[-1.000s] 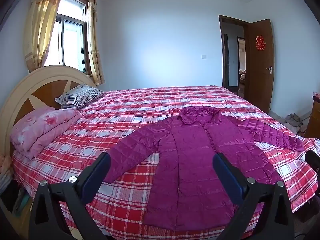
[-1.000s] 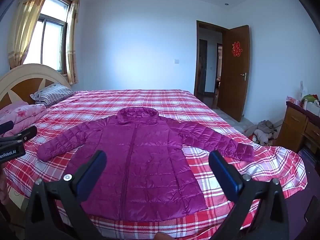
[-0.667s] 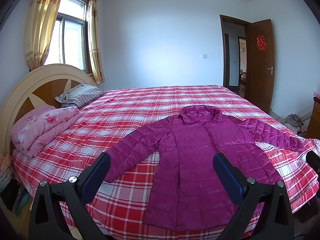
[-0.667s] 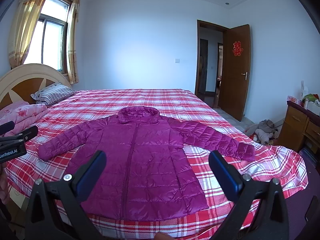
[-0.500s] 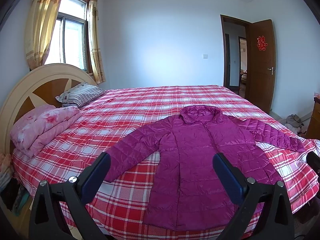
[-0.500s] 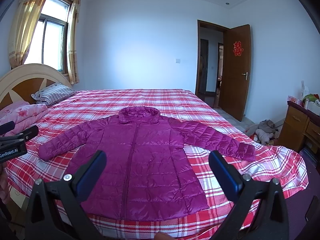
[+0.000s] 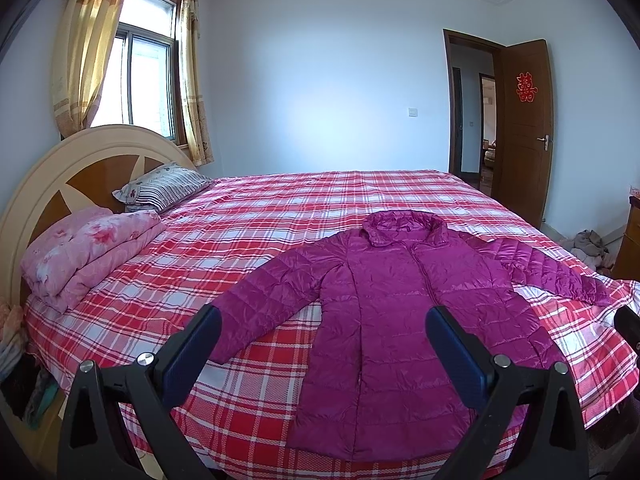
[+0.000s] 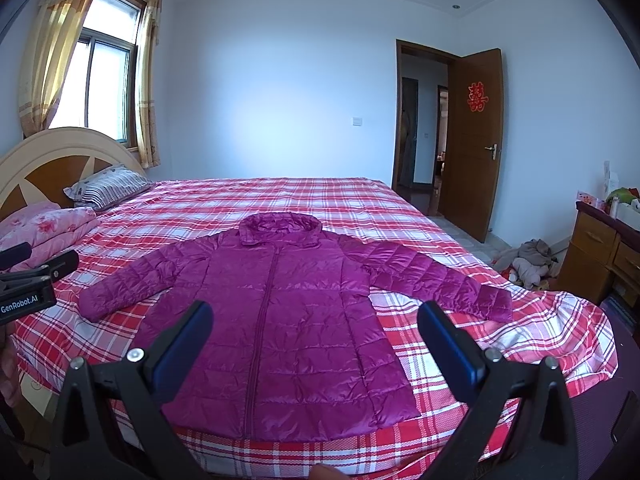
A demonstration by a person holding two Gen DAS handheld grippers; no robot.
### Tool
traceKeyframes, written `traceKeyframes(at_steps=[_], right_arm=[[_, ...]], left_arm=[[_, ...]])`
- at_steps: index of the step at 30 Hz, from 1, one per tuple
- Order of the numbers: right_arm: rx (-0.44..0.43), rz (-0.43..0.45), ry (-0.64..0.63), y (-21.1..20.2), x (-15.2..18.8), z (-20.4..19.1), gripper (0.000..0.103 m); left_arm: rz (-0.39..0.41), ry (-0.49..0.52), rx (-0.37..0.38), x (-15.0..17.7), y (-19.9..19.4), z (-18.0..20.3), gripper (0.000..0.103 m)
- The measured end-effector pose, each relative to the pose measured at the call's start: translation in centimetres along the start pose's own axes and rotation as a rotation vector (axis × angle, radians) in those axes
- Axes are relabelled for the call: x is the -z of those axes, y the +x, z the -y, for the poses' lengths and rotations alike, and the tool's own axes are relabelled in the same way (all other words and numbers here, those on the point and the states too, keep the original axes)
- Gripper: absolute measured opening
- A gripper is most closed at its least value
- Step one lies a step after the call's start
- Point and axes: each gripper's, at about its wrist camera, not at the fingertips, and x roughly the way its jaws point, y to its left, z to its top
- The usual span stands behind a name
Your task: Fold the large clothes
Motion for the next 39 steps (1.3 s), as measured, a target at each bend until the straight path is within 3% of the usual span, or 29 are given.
traceKeyframes(at_steps=[12, 16, 23, 26, 29, 34, 39], right_arm=[[-0.005, -0.007, -0.007, 0.2, 0.4, -0.2, 0.103], [-0.002, -0.049, -0.031, 0.6, 0.5, -0.1, 0.103], [-0.099, -0.077, -0.033, 2.5, 1.2, 1.3, 0.103], [-0.081, -0.143, 0.038, 5.1, 2.1, 4.4, 0.103], [-0.042, -0.244, 0.202, 7.8, 3.9, 9.1, 0.103], [0.091, -0.304, 0.303, 12.0, 5.1, 16.7, 0.102], [0.278, -0.325, 0.372, 15.9, 4.4, 26.0, 0.092]], left_arm=[[-0.003, -0.001, -0.001, 0.0, 0.1, -0.2, 0.102], [-0.010, -0.001, -0.002, 0.1, 0.4, -0.2, 0.102], [-0.033, 0.005, 0.006, 1.2, 3.1, 0.2, 0.102], [-0.068, 0.017, 0.002, 1.8, 6.2, 0.6, 0.102], [-0.084, 0.041, -0.004, 2.2, 9.4, 1.4, 0.102], [-0.112, 0.059, -0.002, 2.2, 16.0, 2.6, 0.102], [-0.120, 0.091, -0.032, 1.9, 21.7, 4.0, 0.102]])
